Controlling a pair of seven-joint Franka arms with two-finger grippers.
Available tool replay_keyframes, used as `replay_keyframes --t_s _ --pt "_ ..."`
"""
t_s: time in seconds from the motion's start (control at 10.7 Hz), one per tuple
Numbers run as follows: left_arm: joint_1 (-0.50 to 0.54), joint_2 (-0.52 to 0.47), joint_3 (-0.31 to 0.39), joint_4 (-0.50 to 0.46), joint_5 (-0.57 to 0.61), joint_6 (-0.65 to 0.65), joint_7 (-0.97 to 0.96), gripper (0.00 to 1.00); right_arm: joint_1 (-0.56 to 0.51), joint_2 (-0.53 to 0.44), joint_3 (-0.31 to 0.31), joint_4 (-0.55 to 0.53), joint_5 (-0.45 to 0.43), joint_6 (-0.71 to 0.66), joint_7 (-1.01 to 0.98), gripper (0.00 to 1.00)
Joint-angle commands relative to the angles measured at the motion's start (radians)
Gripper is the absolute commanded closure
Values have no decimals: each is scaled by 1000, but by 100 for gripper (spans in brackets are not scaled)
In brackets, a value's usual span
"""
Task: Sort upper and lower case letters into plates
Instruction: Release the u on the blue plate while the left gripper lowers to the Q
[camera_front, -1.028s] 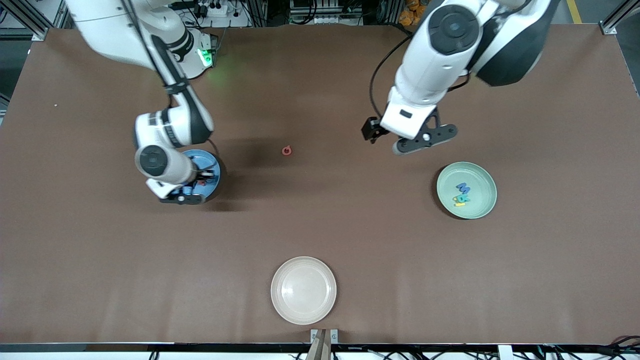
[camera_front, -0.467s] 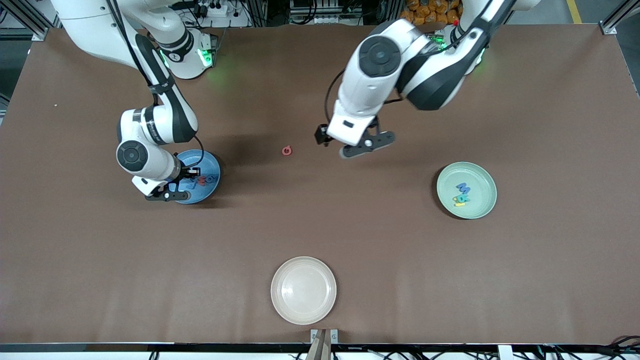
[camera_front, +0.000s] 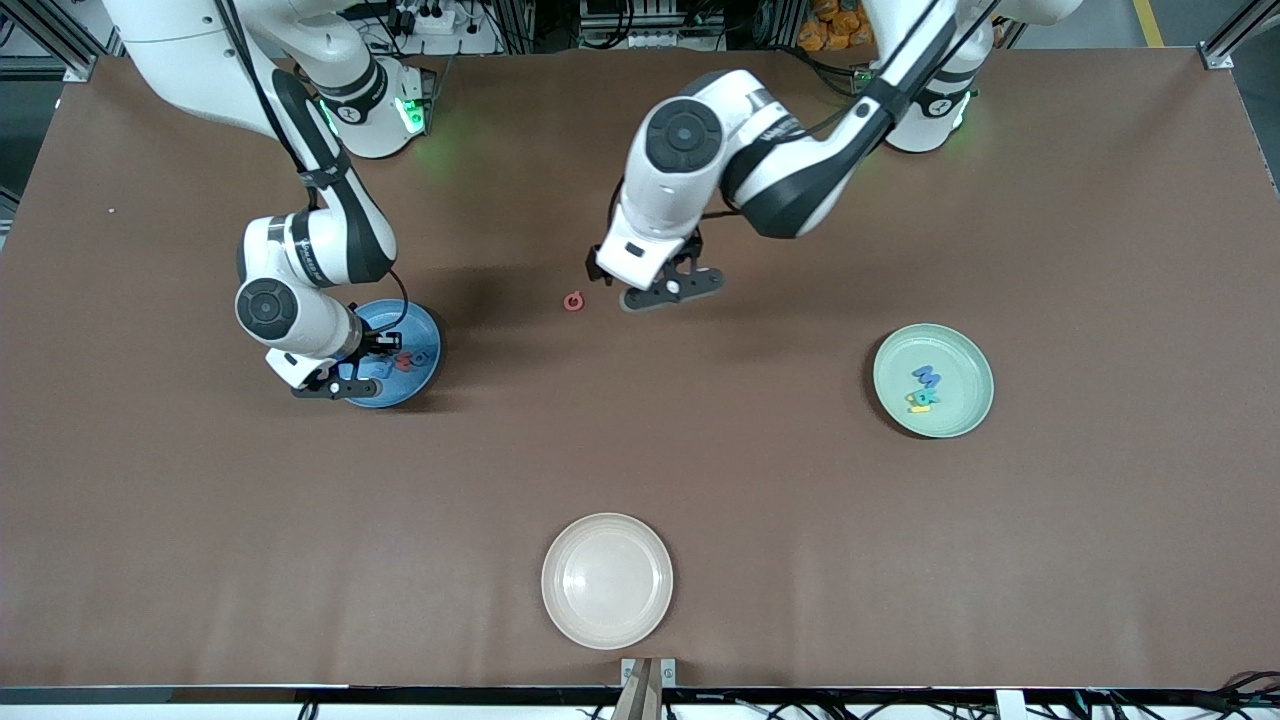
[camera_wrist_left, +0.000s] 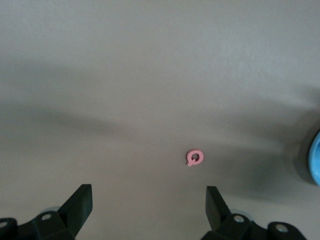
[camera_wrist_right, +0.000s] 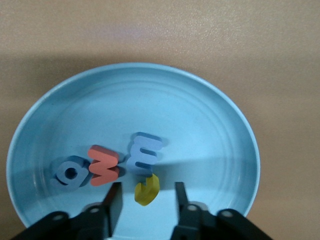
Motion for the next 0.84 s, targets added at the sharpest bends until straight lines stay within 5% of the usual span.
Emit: replay_keyframes --t_s 0.0,0.19,0.75 --pt "-67 75 -18 26 112 25 -81 0 -11 -23 8 -22 -14 10 -8 0" --pt "-119 123 -2 69 131 54 -100 0 -13 -23 8 -22 -14 10 -27 0" --pt "-368 244 251 156 133 151 -268 3 -76 -78 11 -16 -12 -13 -149 0"
